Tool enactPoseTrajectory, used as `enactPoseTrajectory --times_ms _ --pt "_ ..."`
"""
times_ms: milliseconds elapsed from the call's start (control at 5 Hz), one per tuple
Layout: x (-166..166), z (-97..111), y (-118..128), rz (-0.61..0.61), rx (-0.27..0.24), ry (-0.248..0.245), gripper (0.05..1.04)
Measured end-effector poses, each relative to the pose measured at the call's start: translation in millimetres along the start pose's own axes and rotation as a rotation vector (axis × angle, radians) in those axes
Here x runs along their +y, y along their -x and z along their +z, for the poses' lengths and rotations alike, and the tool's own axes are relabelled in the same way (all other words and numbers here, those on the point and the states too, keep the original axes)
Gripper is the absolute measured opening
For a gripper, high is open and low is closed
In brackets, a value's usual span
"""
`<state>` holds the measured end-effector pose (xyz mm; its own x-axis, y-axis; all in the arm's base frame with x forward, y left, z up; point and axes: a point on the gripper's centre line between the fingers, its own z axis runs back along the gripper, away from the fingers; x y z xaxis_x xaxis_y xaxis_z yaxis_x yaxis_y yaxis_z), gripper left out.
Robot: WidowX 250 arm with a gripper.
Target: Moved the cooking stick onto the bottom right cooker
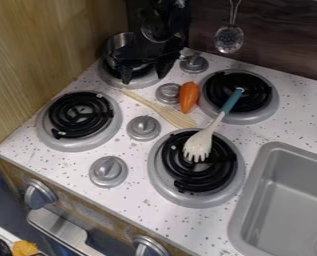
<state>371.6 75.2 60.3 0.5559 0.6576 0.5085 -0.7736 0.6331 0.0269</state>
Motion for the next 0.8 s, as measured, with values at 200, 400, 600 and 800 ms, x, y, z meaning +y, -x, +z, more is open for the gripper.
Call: enactPoseTrajectory --times_ms 200,400,600,800 --pt "1 -14 -5 0.090 0.032 0.021 1.000" --pt "0 -24 -7 0.160 0.127 0.047 1.000" --pt "0 -36 -3 0.189 0.201 0.020 1.000" --pt "-2 -40 -5 0.244 0.200 0.041 1.000"
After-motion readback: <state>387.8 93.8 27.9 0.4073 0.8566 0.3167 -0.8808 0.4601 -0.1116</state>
